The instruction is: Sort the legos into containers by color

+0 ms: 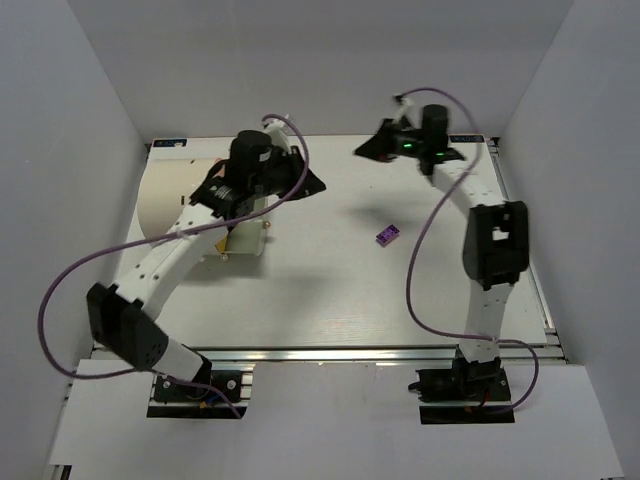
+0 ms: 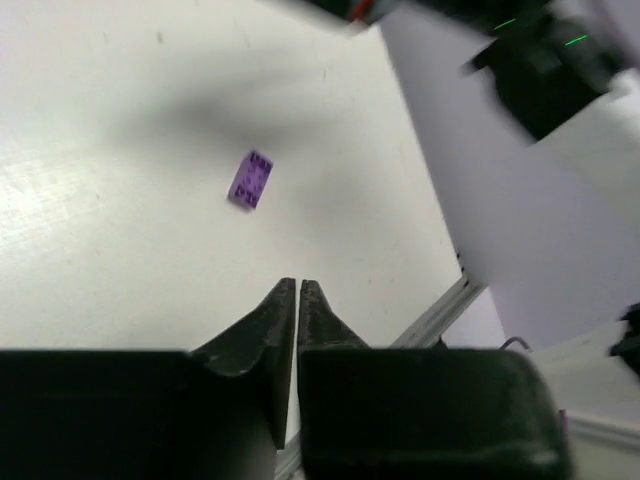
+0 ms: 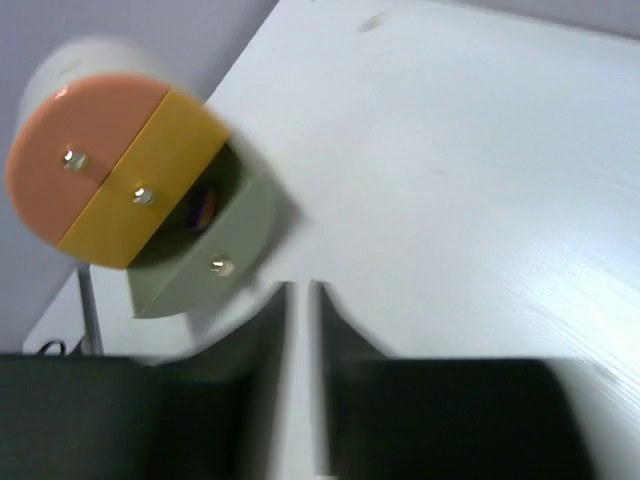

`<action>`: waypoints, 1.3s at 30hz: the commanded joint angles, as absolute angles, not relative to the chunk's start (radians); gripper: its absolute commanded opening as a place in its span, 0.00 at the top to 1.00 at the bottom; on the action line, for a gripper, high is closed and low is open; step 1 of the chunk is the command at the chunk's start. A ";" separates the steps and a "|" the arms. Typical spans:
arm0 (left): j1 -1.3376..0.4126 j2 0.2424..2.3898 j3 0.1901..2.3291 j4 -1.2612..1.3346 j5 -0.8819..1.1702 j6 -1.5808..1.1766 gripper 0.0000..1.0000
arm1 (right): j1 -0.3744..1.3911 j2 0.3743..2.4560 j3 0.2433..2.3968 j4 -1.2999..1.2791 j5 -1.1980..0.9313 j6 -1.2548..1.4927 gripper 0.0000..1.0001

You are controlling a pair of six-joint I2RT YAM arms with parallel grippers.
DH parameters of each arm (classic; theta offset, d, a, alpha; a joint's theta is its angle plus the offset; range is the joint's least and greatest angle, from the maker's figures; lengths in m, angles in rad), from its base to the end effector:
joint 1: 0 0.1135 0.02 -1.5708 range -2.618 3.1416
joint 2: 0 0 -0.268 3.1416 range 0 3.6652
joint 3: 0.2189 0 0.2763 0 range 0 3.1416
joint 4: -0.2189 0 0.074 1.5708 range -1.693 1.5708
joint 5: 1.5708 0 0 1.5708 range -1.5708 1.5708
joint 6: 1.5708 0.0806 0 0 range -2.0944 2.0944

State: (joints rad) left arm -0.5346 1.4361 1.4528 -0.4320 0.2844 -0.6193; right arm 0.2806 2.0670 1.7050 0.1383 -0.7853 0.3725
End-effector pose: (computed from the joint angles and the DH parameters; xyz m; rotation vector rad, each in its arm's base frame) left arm 0.3251 -0.2188 0.3825 0.1074 2.1156 -1.0032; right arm 0.5116 0.2067 0.2807 -0.5075 1.8108 1.1575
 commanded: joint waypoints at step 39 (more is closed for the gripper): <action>-0.881 2.487 2.223 -0.606 -0.120 -0.192 0.21 | -0.296 1.683 1.468 -0.336 -0.994 0.169 0.11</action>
